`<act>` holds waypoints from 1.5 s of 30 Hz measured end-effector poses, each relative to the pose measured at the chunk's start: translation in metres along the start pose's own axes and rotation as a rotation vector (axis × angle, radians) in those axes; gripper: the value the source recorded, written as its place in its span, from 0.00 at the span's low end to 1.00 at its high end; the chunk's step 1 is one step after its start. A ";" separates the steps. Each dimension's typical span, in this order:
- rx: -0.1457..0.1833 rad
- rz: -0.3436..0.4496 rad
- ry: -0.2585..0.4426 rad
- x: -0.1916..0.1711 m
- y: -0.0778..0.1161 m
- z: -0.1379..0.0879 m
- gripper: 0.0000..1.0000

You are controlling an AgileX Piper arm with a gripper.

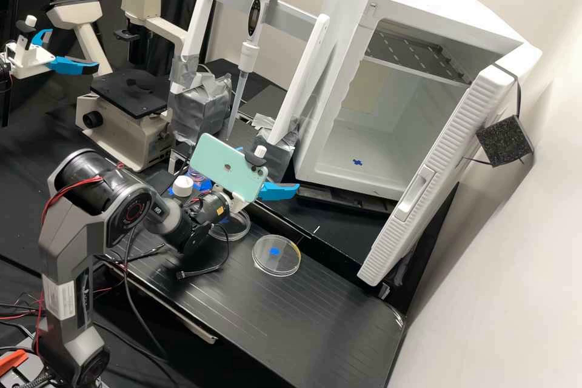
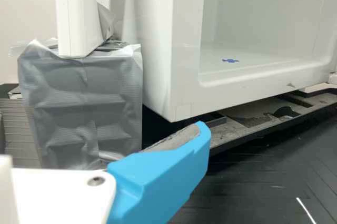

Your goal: Use the pipette

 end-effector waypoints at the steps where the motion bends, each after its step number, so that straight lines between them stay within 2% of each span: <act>1: 0.000 0.000 0.000 0.000 0.000 0.000 1.00; 8: 0.000 0.000 0.000 0.000 0.000 0.000 1.00; 14: 0.003 0.019 0.020 -0.025 0.006 -0.007 1.00; 17: 0.007 0.056 0.069 -0.041 0.015 -0.017 1.00; 25: 0.017 0.149 0.302 -0.072 0.041 -0.076 1.00; 29: -0.004 0.138 0.367 -0.070 0.047 -0.107 1.00; 32: -0.047 0.120 0.373 -0.063 0.051 -0.133 1.00; 36: -0.058 0.113 0.362 -0.051 0.055 -0.158 1.00; 40: -0.088 0.095 0.347 -0.034 0.054 -0.178 1.00; 45: -0.122 0.056 0.305 -0.012 0.051 -0.189 1.00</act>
